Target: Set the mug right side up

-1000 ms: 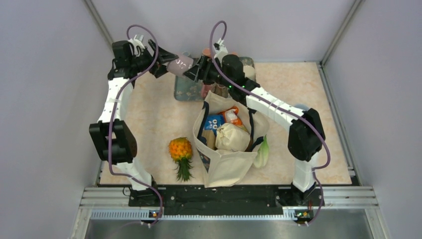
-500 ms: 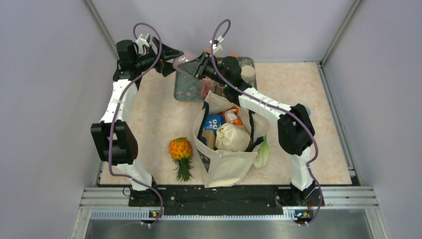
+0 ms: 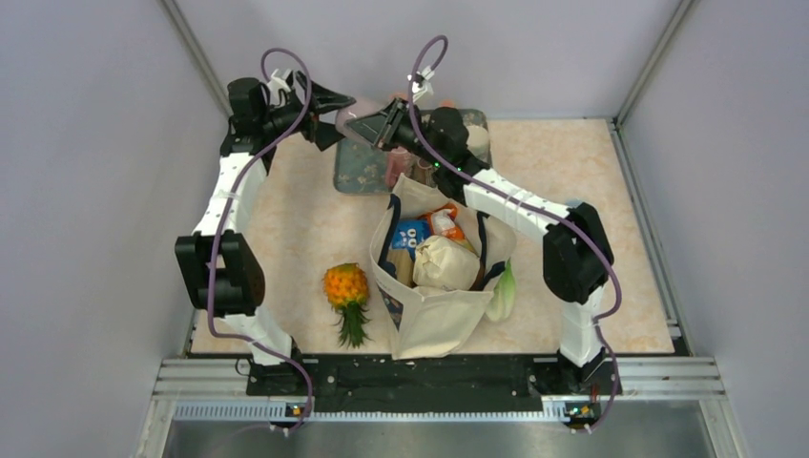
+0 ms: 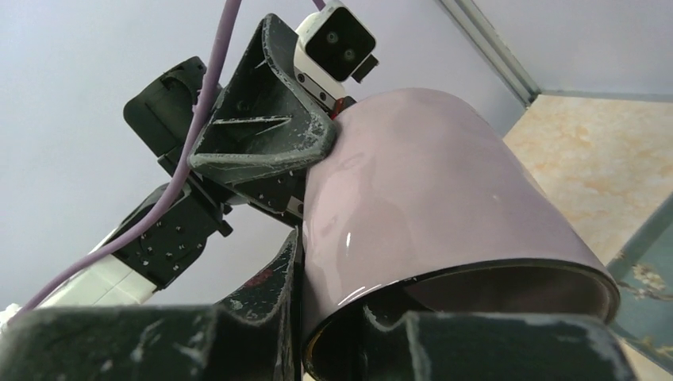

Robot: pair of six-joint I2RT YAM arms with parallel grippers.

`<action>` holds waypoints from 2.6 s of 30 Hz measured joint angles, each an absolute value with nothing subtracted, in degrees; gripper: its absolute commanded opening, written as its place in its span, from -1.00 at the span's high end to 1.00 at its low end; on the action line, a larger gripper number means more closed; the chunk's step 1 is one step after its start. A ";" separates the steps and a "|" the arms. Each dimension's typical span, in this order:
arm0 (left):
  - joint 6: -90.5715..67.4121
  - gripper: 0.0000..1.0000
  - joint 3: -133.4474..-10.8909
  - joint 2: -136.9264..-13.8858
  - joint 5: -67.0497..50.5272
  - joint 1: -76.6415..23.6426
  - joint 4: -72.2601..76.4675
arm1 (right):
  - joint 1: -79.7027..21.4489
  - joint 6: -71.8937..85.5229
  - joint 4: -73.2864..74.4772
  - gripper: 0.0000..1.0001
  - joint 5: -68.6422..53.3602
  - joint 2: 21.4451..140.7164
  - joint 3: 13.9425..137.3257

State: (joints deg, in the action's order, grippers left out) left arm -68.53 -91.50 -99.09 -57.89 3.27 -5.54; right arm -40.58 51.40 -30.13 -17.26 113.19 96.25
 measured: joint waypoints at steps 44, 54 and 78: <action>8.32 -0.95 -99.72 -101.01 -22.31 -2.37 -36.56 | 0.14 13.26 57.67 1.00 0.73 94.74 107.61; 9.82 -0.94 -96.33 -101.56 -22.00 -2.37 -36.75 | 21.04 11.53 57.95 1.00 5.67 93.76 84.40; 12.05 -0.93 -93.19 -102.56 -22.87 -2.37 -36.42 | 28.95 16.16 39.81 0.51 -4.78 88.71 57.30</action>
State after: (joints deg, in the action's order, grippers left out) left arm 12.05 -93.19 -102.56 -22.87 -2.37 -36.42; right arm 28.95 16.16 39.81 -4.78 88.71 57.30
